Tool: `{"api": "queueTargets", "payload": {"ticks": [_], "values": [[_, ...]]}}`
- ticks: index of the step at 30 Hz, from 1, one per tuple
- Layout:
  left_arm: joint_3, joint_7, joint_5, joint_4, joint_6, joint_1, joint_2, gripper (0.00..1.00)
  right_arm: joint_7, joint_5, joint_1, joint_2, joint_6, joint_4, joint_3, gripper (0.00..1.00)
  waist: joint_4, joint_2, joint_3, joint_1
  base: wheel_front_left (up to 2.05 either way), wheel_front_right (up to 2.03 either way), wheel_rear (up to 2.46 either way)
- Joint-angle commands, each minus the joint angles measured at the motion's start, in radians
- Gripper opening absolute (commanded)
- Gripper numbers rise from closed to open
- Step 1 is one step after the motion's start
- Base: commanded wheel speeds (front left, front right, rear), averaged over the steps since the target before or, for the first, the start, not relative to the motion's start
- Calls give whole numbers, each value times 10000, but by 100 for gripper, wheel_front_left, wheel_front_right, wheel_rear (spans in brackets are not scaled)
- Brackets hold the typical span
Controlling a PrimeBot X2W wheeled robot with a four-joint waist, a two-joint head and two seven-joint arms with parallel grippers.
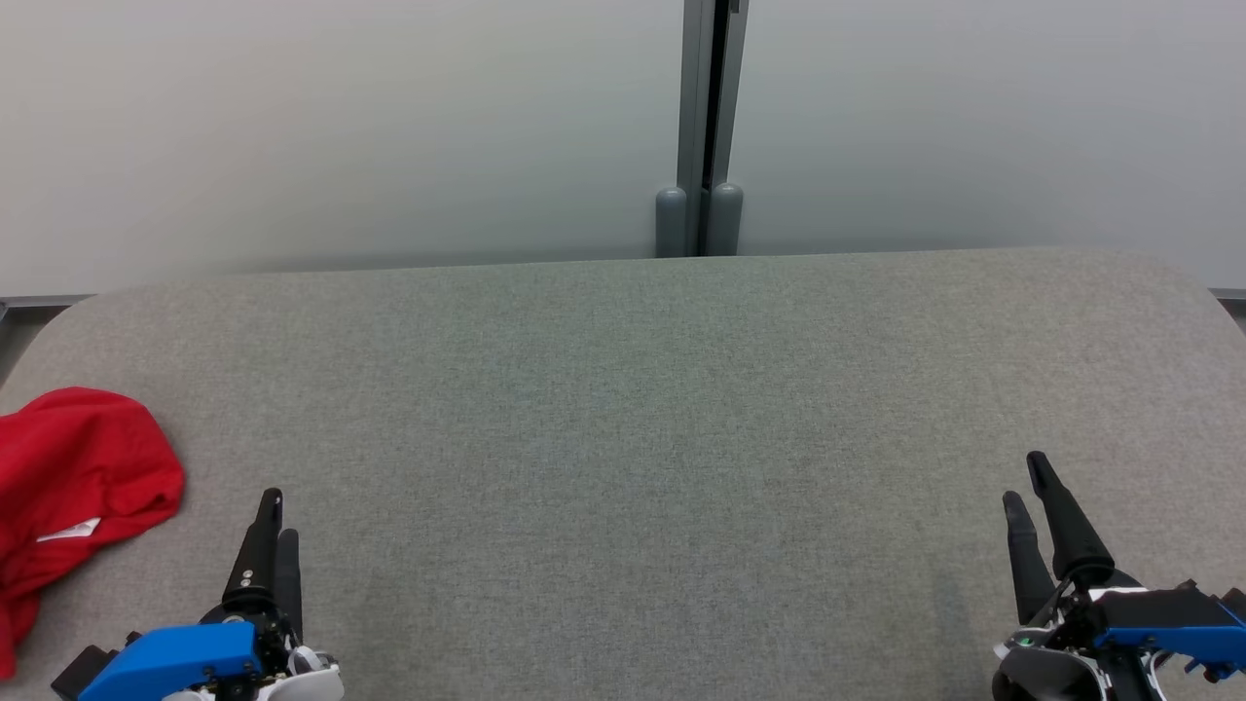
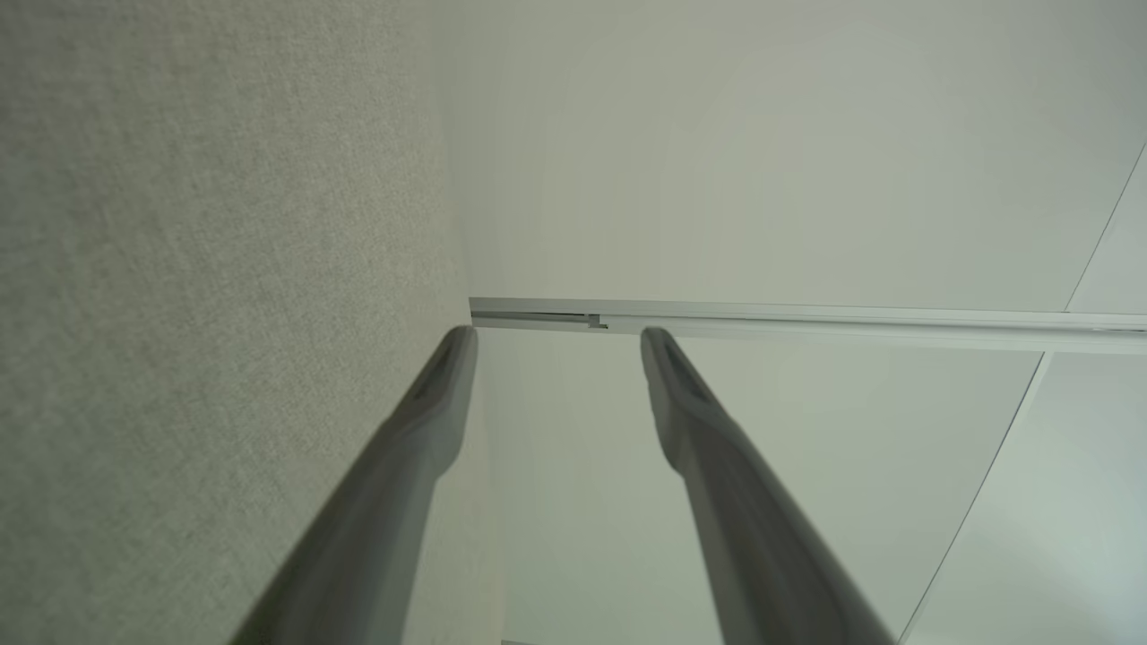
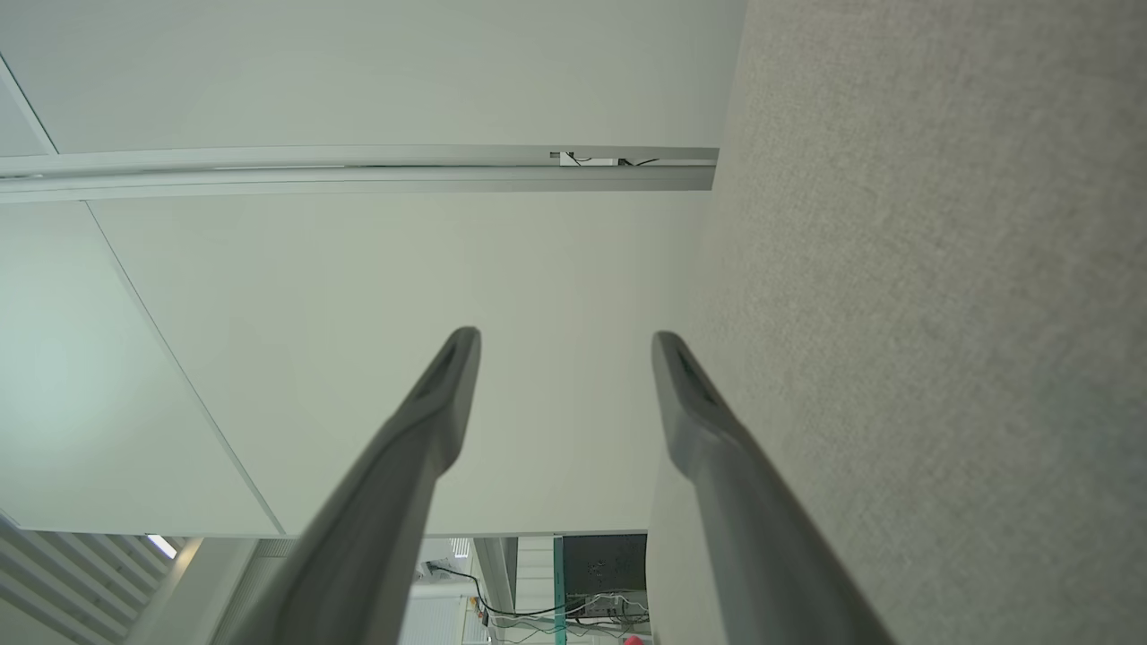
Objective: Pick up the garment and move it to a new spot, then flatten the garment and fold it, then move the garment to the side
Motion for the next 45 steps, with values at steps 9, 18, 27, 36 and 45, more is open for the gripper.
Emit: {"api": "queueTargets", "payload": {"ticks": [9,18,27,36,45], "values": [[-89,-467,1572,-43,24,-379,47,100,-545,-1104,-185,-438,19,-261,346,100,-21,0,29,0,0,0,0],[-414,-864,3534,-138,371,-334,52,100,-941,-2934,-198,-454,22,-318,304,100,-33,0,54,0,0,0,0],[-785,-1224,5354,-60,656,-343,56,100,-1303,-4764,-153,-459,26,-242,351,100,-27,0,72,0,0,0,0],[-1125,-1546,6957,79,894,-321,59,100,-1624,-6116,-169,-475,29,-148,440,100,-41,0,71,0,0,0,0],[-1442,-1846,8313,95,1082,-324,61,100,-1930,-7478,-225,-456,32,-28,463,100,-47,0,78,0,0,0,0]]}}
